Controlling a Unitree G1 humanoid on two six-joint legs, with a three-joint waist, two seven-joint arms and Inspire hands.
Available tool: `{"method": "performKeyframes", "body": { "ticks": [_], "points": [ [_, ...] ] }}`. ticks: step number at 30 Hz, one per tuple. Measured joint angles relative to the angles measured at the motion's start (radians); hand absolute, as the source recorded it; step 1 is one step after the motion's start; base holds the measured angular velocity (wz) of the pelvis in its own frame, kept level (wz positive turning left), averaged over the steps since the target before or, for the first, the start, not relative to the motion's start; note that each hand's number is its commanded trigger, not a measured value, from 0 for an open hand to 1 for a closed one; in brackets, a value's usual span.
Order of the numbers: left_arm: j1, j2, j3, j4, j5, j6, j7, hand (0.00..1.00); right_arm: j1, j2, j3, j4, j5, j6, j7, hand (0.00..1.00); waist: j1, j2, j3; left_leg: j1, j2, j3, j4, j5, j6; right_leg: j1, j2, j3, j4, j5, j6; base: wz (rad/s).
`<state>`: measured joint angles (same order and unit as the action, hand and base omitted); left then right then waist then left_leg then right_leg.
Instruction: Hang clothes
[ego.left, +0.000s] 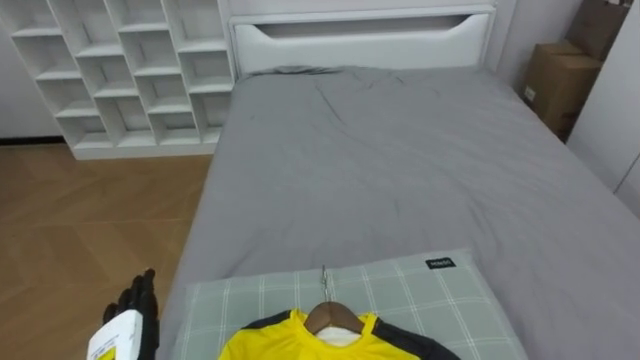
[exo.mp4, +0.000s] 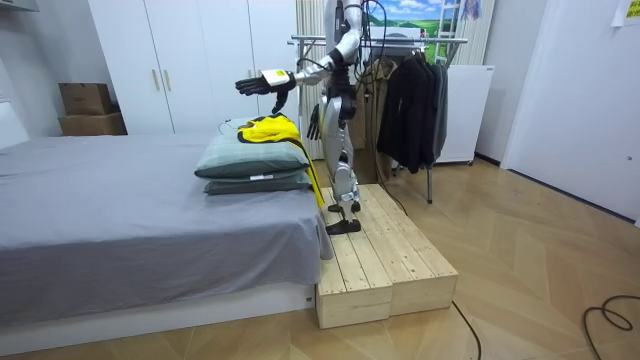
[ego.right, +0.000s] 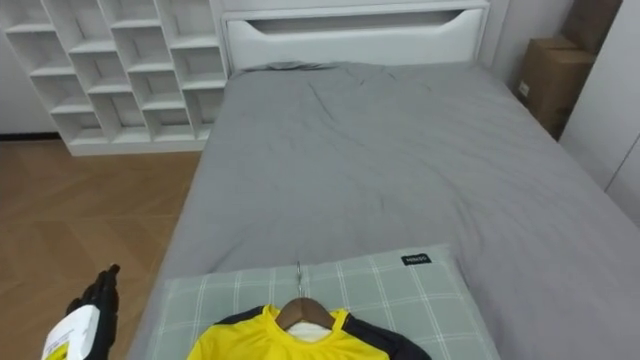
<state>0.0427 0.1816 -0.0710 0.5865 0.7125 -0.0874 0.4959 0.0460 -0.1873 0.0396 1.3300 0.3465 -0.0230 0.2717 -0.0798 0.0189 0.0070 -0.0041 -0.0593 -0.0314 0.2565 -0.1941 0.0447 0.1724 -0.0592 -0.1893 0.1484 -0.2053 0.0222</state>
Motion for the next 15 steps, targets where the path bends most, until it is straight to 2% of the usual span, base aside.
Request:
{"method": "performKeyframes", "body": {
  "ticks": [5,9,15],
  "points": [
    [-0.004,0.0,-0.021,0.0,0.029,0.002,-0.026,0.0,0.0,-0.001,0.0,0.003,0.001,0.0,0.0,0.0,-0.008,0.013,-0.002,-0.001,0.0,0.0,-0.002,0.002,0.0,-0.008,0.0,0.0,-0.001,0.0,0.0,0.0],
    [-0.005,0.0,-0.024,0.0,0.046,0.003,-0.037,0.0,-0.011,0.0,0.0,0.009,-0.001,0.001,0.001,0.0,-0.026,0.012,-0.0007,-0.004,0.001,0.002,-0.004,0.004,-0.001,-0.013,0.0,0.0,0.002,0.0,0.0,-0.01],
    [-0.028,0.003,-0.051,0.029,0.048,0.01,-0.055,0.0,-0.018,-0.001,0.006,0.012,-0.003,0.003,0.001,0.0,-0.031,0.007,0.0039,-0.005,0.005,0.014,-0.006,0.004,-0.001,-0.019,0.002,0.016,0.002,0.002,-0.002,-0.06]
  ]
}}
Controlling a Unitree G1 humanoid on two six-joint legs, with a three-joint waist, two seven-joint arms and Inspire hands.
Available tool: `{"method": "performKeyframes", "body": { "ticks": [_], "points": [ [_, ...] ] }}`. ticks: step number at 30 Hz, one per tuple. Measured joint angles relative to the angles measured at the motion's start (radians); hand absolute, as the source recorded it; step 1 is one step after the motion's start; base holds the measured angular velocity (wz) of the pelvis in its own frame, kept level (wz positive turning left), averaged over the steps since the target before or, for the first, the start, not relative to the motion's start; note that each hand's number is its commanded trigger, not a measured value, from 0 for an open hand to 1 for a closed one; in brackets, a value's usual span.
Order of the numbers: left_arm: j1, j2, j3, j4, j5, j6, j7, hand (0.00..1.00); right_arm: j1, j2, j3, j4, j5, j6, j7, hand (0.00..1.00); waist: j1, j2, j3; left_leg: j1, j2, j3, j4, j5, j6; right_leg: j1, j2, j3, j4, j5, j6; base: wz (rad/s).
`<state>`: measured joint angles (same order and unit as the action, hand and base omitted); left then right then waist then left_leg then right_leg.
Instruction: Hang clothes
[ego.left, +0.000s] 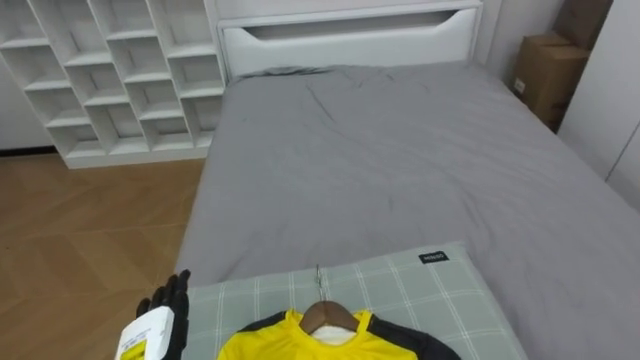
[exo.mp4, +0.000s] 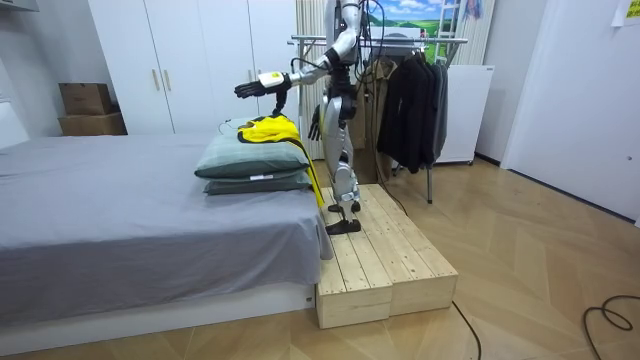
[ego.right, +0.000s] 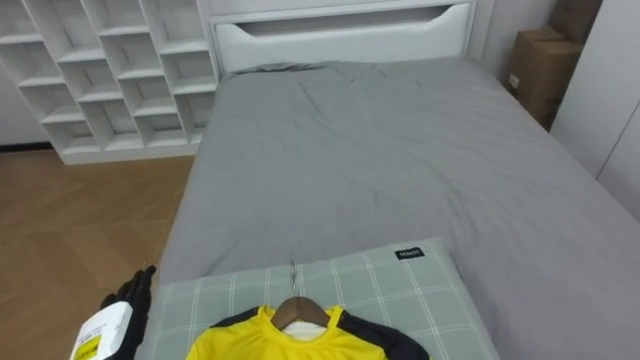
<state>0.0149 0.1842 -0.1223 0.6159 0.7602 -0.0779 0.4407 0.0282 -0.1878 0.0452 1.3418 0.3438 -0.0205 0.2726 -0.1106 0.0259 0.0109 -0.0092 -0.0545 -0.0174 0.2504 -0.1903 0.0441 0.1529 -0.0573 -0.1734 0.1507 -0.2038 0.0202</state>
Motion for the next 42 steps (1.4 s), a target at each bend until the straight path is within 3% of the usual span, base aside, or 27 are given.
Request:
{"method": "performKeyframes", "body": {
  "ticks": [6,13,19,29,42],
  "points": [
    [-0.059,0.0,-0.002,0.082,0.0,0.008,0.0,0.0,-0.006,-0.001,0.001,0.0,-0.003,0.0,0.0,0.0,-0.011,0.0,0.0027,0.0,0.006,0.007,-0.001,0.001,-0.001,-0.002,0.004,0.008,0.0,0.002,-0.003,-0.03],
    [-0.09,-0.001,-0.063,0.128,0.078,0.041,-0.01,0.0,-0.002,-0.006,0.021,-0.002,0.039,-0.001,-0.009,0.0,-0.031,0.017,-0.0055,0.006,0.008,0.021,-0.002,0.001,-0.002,0.002,0.003,0.017,0.0,0.003,-0.004,-0.04],
    [-0.109,-0.001,-0.065,0.17,0.085,0.044,-0.02,0.0,-0.005,-0.009,0.024,-0.002,0.042,-0.001,-0.01,0.0,-0.032,0.032,-0.0009,0.0,0.01,0.034,-0.017,0.006,-0.002,-0.01,0.004,0.034,0.0,0.003,-0.004,-0.08],
    [-0.12,0.0,-0.065,0.17,0.085,0.043,-0.021,0.0,-0.014,-0.011,0.043,-0.002,0.042,-0.001,-0.009,0.0,-0.036,0.028,0.0017,0.001,0.01,0.037,-0.018,0.009,-0.002,-0.017,0.003,0.034,0.0,0.004,-0.005,0.0],
    [-0.193,0.0,-0.065,0.194,0.08,0.042,-0.03,0.0,-0.026,-0.01,0.045,-0.014,0.045,-0.001,-0.01,0.0,-0.052,0.017,0.0032,-0.035,0.011,0.043,-0.015,0.009,-0.002,-0.055,0.002,0.035,0.003,0.004,-0.004,0.0]
  ]
}}
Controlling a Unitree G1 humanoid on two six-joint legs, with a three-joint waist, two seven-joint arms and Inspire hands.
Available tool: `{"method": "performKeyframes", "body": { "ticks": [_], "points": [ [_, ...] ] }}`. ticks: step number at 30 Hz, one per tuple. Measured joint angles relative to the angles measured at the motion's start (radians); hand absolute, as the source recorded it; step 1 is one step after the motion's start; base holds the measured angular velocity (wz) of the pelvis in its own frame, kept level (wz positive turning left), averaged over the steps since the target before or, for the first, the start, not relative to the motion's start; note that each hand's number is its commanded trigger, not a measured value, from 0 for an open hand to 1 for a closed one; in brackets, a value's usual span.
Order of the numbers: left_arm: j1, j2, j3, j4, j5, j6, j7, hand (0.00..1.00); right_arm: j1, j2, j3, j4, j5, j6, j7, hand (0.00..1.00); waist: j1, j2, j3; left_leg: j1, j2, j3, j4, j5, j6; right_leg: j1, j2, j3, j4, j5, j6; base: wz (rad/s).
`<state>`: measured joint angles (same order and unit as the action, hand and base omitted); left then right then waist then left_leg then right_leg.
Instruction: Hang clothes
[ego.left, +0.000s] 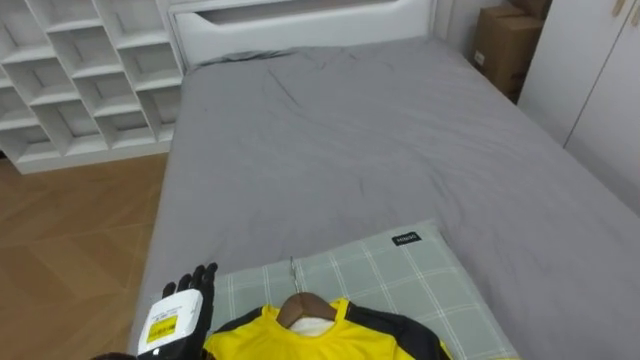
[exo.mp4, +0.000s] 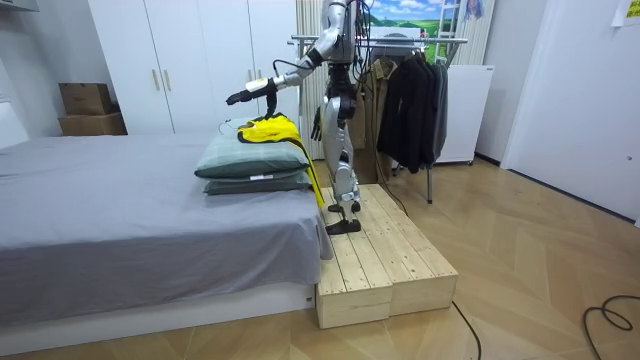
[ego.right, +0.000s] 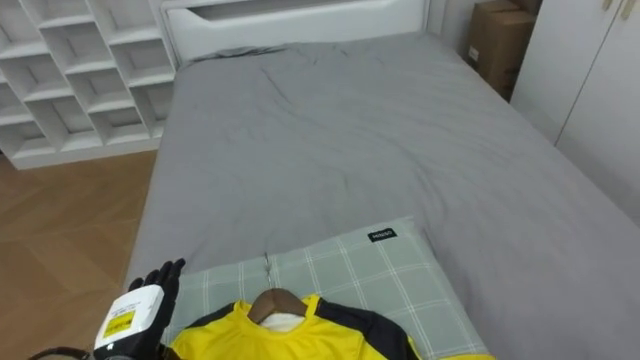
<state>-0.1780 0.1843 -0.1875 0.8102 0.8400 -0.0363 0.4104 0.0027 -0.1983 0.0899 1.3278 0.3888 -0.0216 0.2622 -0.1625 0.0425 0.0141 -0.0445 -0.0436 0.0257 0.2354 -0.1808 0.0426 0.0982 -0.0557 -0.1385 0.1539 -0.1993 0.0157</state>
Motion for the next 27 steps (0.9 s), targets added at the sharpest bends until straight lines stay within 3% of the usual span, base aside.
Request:
{"method": "performKeyframes", "body": {
  "ticks": [8,18,27],
  "points": [
    [-0.08,0.007,0.024,0.096,-0.02,-0.009,-0.002,0.0,0.002,-0.001,0.049,-0.003,0.044,0.0,0.004,0.0,0.005,-0.032,-0.001,-0.019,0.001,0.001,0.005,0.002,0.001,-0.02,0.001,0.003,0.006,0.0,0.0,0.0],
    [-0.221,0.021,0.03,0.235,-0.111,-0.045,-0.001,0.0,-0.045,0.0,0.115,0.004,0.073,-0.001,0.001,0.0,0.007,-0.042,0.0031,-0.124,0.016,0.002,0.06,0.002,0.001,-0.115,0.013,0.009,0.036,0.009,-0.007,-0.02],
    [-0.304,0.035,0.025,0.319,-0.197,-0.079,-0.031,0.0,-0.131,0.021,0.166,0.009,0.066,0.0,-0.026,0.0,0.0,-0.062,0.0248,-0.216,0.031,0.001,0.075,0.019,-0.003,-0.193,0.025,0.0,0.035,0.028,-0.015,0.0]
  ]
}}
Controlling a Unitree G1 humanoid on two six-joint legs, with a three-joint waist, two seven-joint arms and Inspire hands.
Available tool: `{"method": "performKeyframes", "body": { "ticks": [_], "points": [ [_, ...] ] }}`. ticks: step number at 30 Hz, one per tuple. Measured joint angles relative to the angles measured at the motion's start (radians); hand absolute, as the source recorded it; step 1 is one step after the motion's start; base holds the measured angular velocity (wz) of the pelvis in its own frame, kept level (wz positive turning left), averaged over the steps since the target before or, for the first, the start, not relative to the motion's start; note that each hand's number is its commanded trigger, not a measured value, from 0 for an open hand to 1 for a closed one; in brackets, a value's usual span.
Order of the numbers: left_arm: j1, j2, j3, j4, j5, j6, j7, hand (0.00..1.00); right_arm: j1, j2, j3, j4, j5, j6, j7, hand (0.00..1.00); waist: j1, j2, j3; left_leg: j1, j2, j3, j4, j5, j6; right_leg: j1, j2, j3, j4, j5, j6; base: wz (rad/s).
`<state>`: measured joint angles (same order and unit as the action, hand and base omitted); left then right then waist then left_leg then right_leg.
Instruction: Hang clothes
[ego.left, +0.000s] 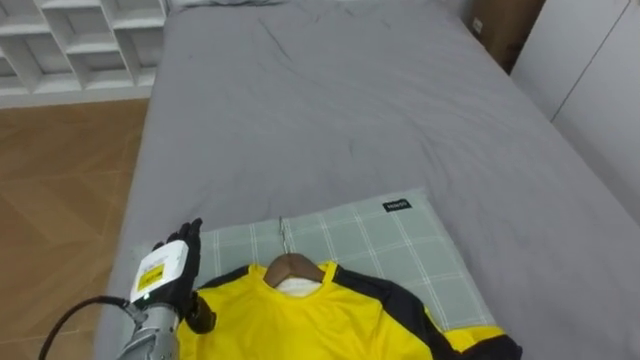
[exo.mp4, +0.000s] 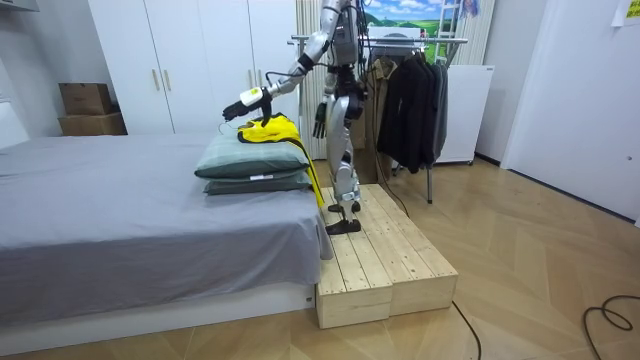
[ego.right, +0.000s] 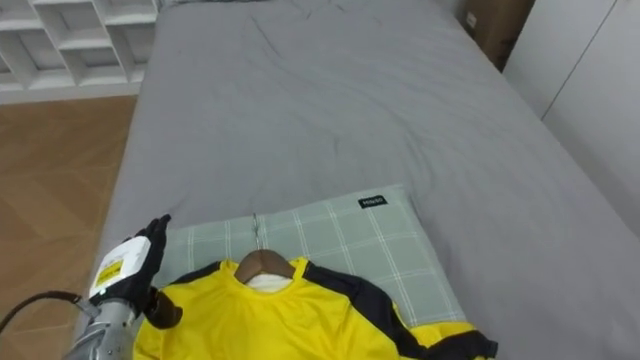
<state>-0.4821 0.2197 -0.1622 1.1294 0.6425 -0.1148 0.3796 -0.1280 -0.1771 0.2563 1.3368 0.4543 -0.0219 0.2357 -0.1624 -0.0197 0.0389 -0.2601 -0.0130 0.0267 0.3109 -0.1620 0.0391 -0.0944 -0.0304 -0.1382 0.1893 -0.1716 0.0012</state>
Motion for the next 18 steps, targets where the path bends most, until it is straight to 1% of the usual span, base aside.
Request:
{"method": "performKeyframes", "body": {
  "ticks": [2,4,6,8,10,14,18],
  "points": [
    [-0.006,-0.003,-0.004,0.007,-0.016,0.0,-0.018,0.0,-0.016,0.004,0.0,0.002,0.0,0.0,-0.006,0.0,0.0,-0.003,0.0028,-0.007,-0.001,0.0,-0.004,0.009,-0.001,-0.015,-0.001,0.0,0.005,0.002,-0.001,0.0],
    [-0.006,-0.019,-0.014,0.013,-0.025,0.0,-0.058,0.0,-0.021,0.009,0.0,0.001,-0.012,-0.002,-0.007,0.0,0.0,-0.006,0.006,-0.007,0.0,-0.002,-0.006,0.01,-0.002,-0.02,-0.001,-0.002,0.017,0.002,-0.002,0.0],
    [-0.006,-0.033,-0.024,0.013,-0.028,0.0,-0.085,0.0,-0.026,0.012,0.002,0.0,-0.026,-0.003,-0.007,0.0,-0.001,-0.007,0.0069,-0.007,-0.001,-0.002,-0.008,0.01,-0.002,-0.021,-0.002,-0.001,0.017,0.002,-0.002,0.0],
    [-0.005,-0.044,-0.051,0.013,-0.064,-0.001,-0.119,0.0,-0.029,0.013,0.007,-0.001,-0.041,-0.006,-0.003,0.0,-0.003,-0.007,0.0072,-0.007,-0.002,-0.001,-0.008,0.01,-0.001,-0.02,-0.003,-0.001,0.017,0.002,-0.002,0.0],
    [-0.005,-0.045,-0.063,0.013,-0.084,-0.001,-0.142,0.0,-0.029,0.013,0.007,-0.003,-0.051,-0.009,-0.002,0.0,-0.004,-0.007,0.0076,-0.007,-0.002,-0.001,-0.008,0.01,-0.001,-0.021,-0.003,-0.001,0.017,0.002,-0.002,0.0],
    [-0.006,-0.045,-0.065,0.013,-0.091,-0.001,-0.163,0.0,-0.03,0.013,0.006,-0.004,-0.069,-0.01,0.0,0.0,-0.004,-0.005,0.0085,-0.009,0.0,-0.001,-0.007,0.01,-0.002,-0.023,-0.002,-0.001,0.018,0.002,-0.002,0.0],
    [-0.006,-0.04,-0.058,0.036,-0.093,0.0,-0.181,0.0,-0.036,0.012,0.006,0.001,-0.073,-0.009,0.0,0.0,-0.004,0.005,0.0139,-0.009,0.0,0.0,-0.007,0.01,-0.002,-0.031,-0.002,0.001,0.03,0.002,-0.002,0.0]
  ]
}}
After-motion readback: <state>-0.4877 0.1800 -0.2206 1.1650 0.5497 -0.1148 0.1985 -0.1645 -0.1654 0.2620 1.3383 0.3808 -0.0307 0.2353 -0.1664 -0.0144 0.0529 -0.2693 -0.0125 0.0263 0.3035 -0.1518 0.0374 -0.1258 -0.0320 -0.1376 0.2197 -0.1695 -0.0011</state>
